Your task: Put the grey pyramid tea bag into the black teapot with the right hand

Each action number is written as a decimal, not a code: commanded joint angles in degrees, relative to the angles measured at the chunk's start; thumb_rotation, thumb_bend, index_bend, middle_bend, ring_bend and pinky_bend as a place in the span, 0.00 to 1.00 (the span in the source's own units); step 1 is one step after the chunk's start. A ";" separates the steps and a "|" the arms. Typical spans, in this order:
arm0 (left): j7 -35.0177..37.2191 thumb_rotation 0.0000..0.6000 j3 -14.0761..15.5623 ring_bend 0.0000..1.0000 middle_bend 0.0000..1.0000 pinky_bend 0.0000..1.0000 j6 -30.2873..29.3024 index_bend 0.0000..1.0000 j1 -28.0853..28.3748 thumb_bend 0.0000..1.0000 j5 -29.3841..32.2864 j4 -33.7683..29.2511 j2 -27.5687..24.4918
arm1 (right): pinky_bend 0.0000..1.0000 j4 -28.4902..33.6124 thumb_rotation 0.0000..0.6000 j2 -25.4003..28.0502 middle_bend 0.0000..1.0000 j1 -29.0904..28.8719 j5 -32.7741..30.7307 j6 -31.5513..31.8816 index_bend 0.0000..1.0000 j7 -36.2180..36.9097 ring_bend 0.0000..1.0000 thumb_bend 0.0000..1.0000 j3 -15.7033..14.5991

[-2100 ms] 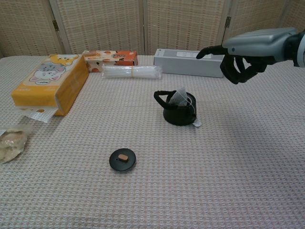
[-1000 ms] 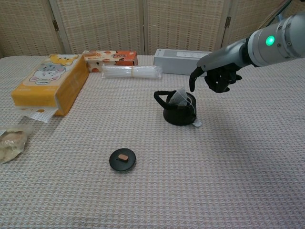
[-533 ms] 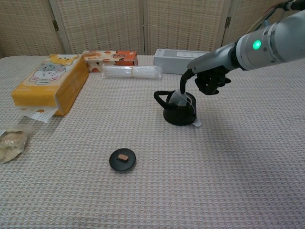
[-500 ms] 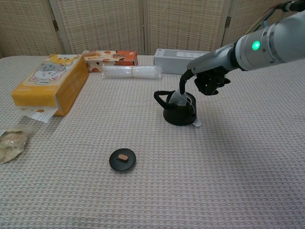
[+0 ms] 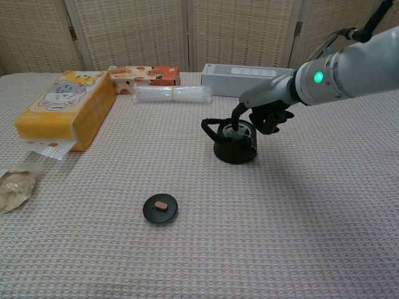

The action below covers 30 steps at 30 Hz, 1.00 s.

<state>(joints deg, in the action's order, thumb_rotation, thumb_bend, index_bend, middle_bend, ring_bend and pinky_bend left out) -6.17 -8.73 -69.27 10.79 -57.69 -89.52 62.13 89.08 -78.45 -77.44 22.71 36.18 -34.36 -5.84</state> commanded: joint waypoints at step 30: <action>-2.48 1.00 1.43 0.02 0.00 0.27 -2.94 0.00 -0.53 0.25 -3.96 -2.54 0.68 | 0.21 28.89 1.00 23.09 0.08 29.23 41.18 39.13 0.04 4.95 0.13 0.56 -8.80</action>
<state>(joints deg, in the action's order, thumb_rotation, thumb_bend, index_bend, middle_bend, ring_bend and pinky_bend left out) -8.55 -7.40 -72.20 10.22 -61.53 -91.97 62.73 115.76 -58.22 -55.28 56.78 68.67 -28.83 -10.76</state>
